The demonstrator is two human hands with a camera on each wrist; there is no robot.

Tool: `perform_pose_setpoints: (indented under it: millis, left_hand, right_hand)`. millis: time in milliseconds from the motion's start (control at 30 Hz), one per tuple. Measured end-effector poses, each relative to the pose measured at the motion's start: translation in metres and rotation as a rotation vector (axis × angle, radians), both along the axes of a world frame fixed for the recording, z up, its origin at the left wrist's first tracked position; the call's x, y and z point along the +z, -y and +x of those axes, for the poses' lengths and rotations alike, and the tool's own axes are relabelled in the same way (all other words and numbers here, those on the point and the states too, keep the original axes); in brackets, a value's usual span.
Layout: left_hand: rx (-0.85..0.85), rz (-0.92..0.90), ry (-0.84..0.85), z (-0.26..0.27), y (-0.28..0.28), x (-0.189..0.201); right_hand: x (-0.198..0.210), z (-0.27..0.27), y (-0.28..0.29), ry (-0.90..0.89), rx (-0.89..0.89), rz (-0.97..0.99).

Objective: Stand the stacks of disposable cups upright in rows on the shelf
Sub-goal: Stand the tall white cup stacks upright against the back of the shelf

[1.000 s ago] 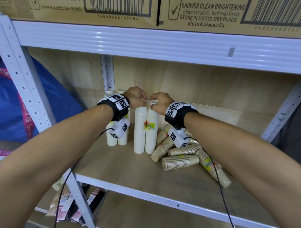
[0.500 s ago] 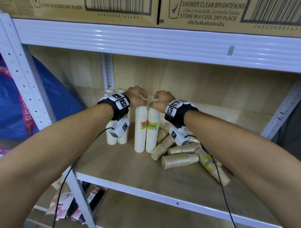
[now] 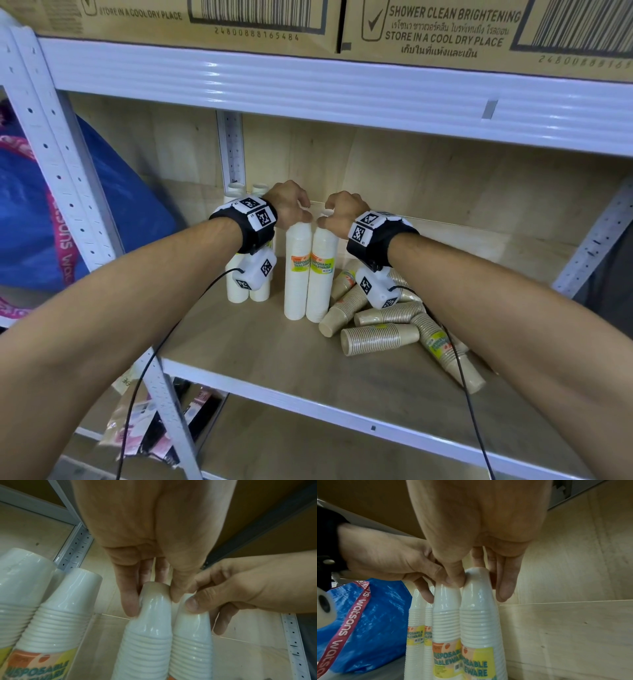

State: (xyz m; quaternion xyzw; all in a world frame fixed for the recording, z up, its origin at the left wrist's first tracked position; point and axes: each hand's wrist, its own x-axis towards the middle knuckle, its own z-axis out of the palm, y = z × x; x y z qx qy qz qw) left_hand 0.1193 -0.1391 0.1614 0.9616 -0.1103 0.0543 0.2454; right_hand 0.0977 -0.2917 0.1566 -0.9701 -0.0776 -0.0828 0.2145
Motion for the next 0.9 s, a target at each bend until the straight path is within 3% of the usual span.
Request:
perform_pose_setpoints:
  millis: [400,900]
  left_hand:
    - [-0.049,0.102,-0.136,-0.01,-0.002,0.023]
    - [0.099,0.103,-0.234,-0.019,-0.061,0.044]
  right_hand:
    - [0.011,-0.007,-0.007,-0.012,0.054,0.0]
    - [0.024,-0.012,-0.051,-0.027,0.19,0.039]
